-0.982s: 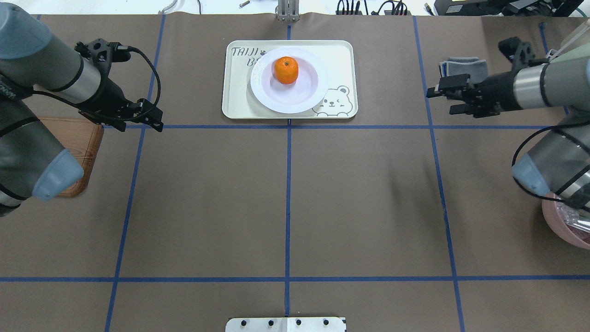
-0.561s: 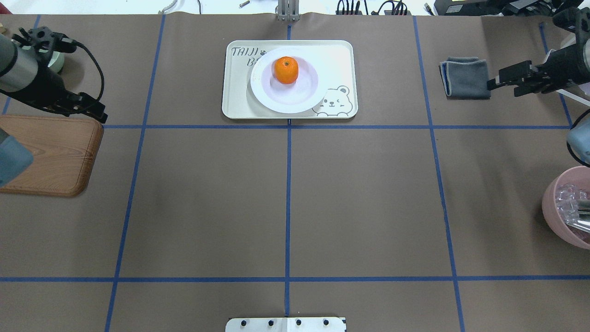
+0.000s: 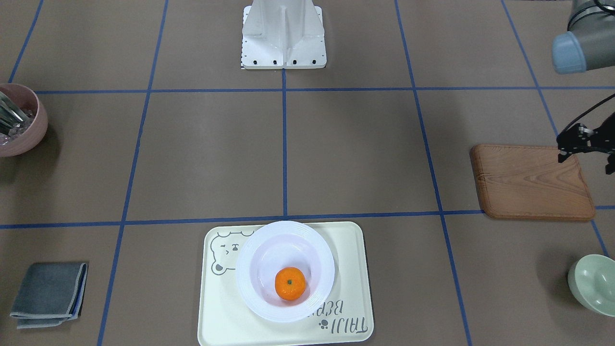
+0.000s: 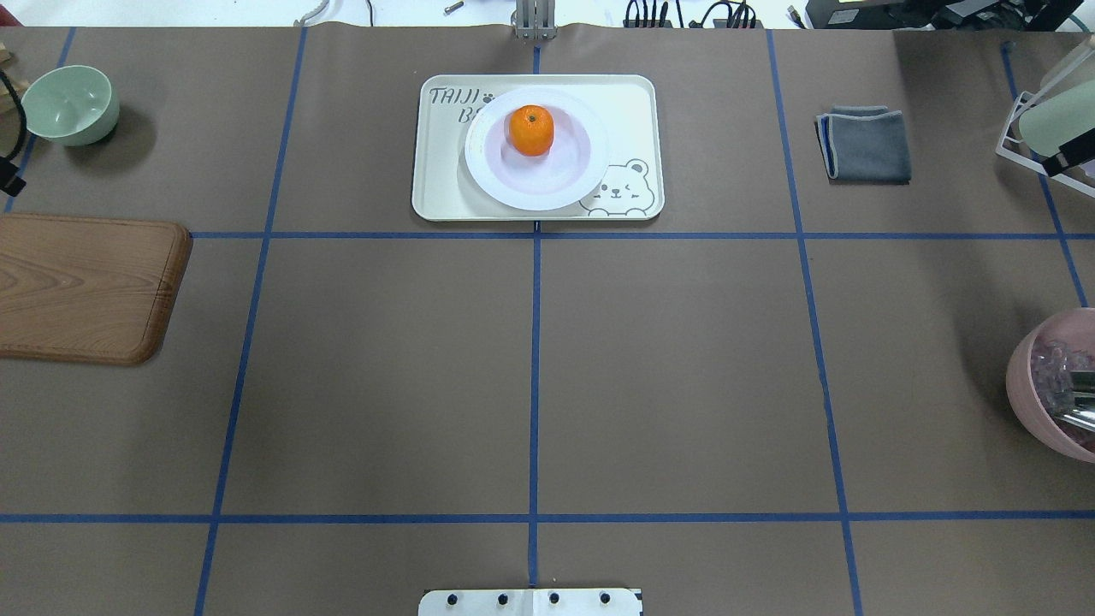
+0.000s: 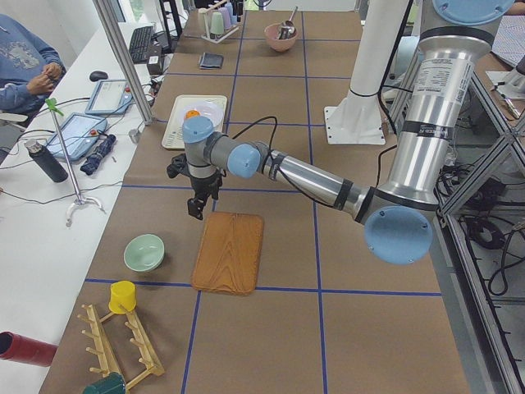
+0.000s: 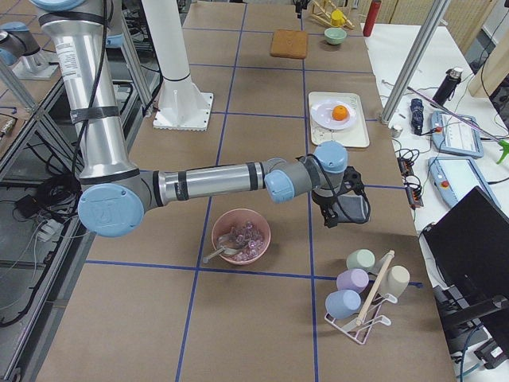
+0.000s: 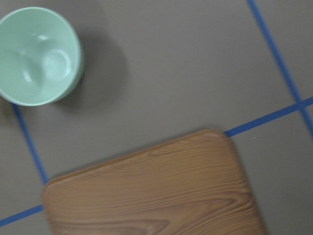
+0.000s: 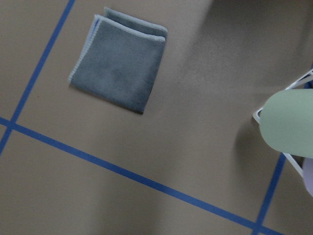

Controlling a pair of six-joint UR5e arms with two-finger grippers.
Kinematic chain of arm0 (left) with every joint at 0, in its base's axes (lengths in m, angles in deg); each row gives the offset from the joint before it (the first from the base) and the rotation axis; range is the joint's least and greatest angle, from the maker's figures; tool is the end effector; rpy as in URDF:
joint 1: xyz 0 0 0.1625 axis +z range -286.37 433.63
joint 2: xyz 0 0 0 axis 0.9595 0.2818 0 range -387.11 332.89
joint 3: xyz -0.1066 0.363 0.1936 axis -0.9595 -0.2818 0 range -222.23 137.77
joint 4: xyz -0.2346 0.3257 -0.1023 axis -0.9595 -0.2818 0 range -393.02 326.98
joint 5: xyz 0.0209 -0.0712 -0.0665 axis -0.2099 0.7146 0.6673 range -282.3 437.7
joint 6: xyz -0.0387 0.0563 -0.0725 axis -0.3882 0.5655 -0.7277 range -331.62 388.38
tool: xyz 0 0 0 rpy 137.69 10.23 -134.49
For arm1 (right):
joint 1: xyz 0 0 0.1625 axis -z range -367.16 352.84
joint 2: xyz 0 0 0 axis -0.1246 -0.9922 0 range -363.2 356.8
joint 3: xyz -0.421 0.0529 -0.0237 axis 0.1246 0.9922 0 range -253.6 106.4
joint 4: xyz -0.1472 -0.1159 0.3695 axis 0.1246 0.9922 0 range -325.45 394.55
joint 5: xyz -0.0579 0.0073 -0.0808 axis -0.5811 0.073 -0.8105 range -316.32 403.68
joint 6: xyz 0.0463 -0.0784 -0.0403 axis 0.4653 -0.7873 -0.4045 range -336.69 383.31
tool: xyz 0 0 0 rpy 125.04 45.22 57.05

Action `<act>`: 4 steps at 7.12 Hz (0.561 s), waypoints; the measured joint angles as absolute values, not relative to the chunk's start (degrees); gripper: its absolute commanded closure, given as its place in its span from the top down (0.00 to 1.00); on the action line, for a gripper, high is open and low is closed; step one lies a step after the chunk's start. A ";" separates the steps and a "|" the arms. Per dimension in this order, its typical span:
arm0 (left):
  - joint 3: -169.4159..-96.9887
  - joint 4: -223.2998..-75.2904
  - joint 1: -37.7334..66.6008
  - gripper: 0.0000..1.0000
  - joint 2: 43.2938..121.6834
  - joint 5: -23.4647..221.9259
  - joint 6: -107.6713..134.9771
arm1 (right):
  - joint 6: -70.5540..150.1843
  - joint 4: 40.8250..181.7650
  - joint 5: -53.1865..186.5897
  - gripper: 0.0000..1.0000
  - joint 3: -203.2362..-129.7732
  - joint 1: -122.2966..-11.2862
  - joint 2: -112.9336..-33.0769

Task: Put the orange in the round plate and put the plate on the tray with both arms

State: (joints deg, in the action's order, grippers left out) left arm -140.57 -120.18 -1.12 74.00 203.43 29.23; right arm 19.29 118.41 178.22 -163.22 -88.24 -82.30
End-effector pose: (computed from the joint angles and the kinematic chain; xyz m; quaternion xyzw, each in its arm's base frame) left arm 0.0775 -0.5699 0.4979 0.0984 0.3185 0.1757 0.9263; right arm -0.0275 -0.5846 0.5475 0.1179 -0.3803 -0.1578 0.9036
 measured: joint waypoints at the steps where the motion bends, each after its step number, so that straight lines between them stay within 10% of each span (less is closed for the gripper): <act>1: -139.95 -117.91 -3.20 0.97 73.85 203.50 32.47 | 13.13 127.61 176.74 1.00 -165.43 -89.89 -81.40; 4: -139.02 -113.54 -7.90 0.97 73.06 208.60 36.55 | 5.24 141.76 173.61 1.00 -171.02 -92.48 -81.42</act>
State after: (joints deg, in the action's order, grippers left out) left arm -139.02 -113.54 -7.90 73.06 208.60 36.55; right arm 5.24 141.76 173.61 -171.02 -92.48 -81.42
